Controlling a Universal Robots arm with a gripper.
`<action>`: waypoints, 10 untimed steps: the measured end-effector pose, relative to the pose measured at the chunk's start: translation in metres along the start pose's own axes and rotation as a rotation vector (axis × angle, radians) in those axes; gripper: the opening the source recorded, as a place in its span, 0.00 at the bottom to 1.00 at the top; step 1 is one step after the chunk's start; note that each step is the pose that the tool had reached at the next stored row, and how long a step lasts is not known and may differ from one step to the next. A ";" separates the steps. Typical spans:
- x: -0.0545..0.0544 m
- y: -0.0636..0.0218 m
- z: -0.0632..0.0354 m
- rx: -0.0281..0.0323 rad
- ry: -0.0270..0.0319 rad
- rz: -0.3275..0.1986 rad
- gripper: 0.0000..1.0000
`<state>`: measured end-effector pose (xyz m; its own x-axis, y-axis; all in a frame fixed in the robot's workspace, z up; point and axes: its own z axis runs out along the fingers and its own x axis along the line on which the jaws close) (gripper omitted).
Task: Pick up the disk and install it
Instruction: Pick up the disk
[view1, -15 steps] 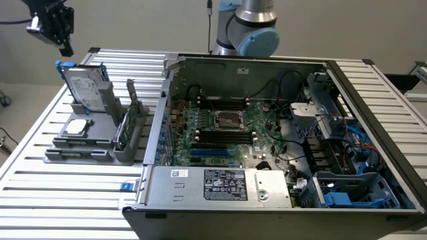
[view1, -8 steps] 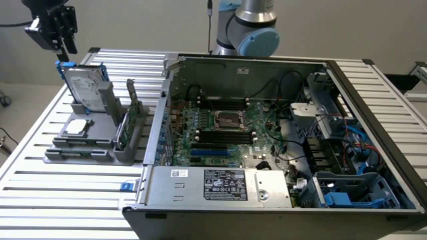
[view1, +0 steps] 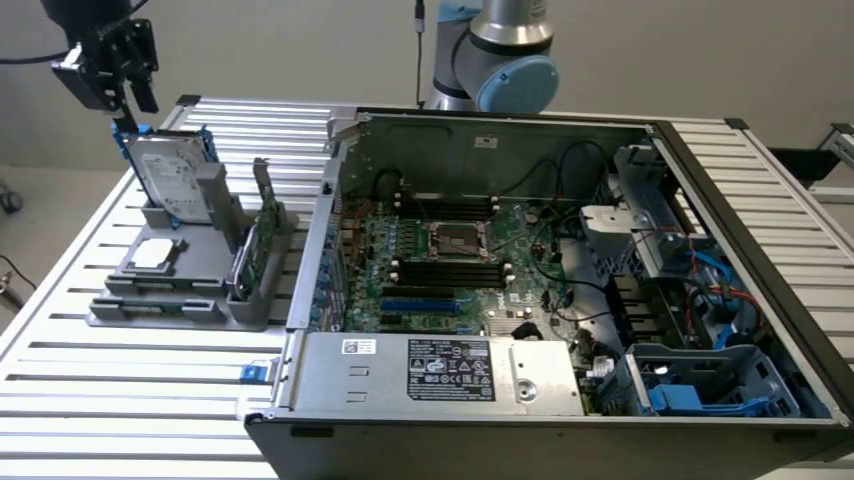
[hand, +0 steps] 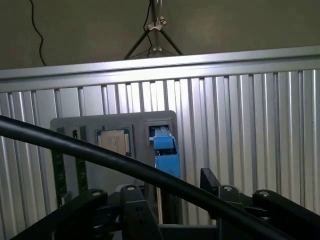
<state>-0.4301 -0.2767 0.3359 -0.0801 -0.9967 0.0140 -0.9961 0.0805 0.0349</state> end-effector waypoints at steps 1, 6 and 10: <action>0.000 0.0000 0.0013 0.0000 0.0001 -0.001 0.54; 0.002 0.0003 0.0087 -0.0005 0.0006 -0.014 0.54; 0.003 0.0024 0.0153 -0.0001 0.0012 -0.034 0.54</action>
<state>-0.4332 -0.2794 0.3208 -0.0462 -0.9988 0.0140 -0.9983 0.0466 0.0354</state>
